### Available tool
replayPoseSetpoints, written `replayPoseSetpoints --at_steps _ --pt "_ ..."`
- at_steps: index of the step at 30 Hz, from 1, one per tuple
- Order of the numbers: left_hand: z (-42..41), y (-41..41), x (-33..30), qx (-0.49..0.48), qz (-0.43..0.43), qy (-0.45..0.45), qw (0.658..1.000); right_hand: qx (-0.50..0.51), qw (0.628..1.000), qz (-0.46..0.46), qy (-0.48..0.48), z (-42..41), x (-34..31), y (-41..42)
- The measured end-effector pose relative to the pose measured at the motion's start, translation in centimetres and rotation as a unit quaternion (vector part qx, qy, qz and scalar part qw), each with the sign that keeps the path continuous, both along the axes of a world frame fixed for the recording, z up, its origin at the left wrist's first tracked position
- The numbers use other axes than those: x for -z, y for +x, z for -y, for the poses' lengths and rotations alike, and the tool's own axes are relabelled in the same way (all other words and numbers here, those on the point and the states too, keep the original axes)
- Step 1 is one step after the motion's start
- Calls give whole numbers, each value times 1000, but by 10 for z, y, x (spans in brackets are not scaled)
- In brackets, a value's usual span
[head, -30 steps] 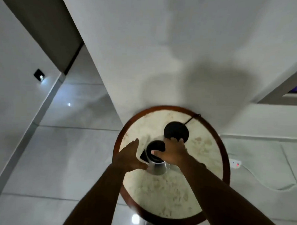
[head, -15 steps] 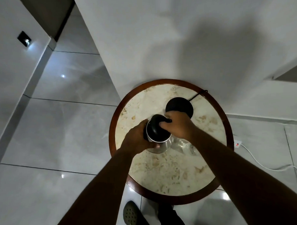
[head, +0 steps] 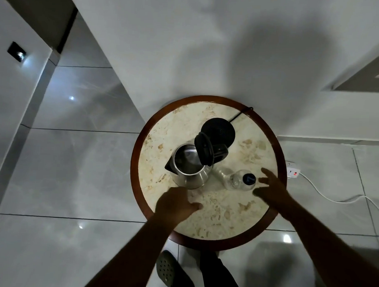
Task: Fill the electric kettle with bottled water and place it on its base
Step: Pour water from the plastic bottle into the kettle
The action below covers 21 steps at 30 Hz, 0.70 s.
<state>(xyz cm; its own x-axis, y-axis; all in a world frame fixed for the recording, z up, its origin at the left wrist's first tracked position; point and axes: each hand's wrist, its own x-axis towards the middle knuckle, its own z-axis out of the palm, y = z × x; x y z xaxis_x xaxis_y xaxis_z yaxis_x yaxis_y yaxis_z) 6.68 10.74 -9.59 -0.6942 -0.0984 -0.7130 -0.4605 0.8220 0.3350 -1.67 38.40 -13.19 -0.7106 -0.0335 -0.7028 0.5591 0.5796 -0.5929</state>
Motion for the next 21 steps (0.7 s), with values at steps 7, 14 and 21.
replayPoseSetpoints --at_steps 7,14,21 --pt "-88 -54 -42 254 -232 18 939 -33 975 -212 -59 37 28 29" --pt "-108 -72 -55 354 -226 -84 904 -55 967 -248 25 48 43 26" --pt "-91 -46 -29 82 -245 -130 957 -108 961 -252 -32 69 32 47"
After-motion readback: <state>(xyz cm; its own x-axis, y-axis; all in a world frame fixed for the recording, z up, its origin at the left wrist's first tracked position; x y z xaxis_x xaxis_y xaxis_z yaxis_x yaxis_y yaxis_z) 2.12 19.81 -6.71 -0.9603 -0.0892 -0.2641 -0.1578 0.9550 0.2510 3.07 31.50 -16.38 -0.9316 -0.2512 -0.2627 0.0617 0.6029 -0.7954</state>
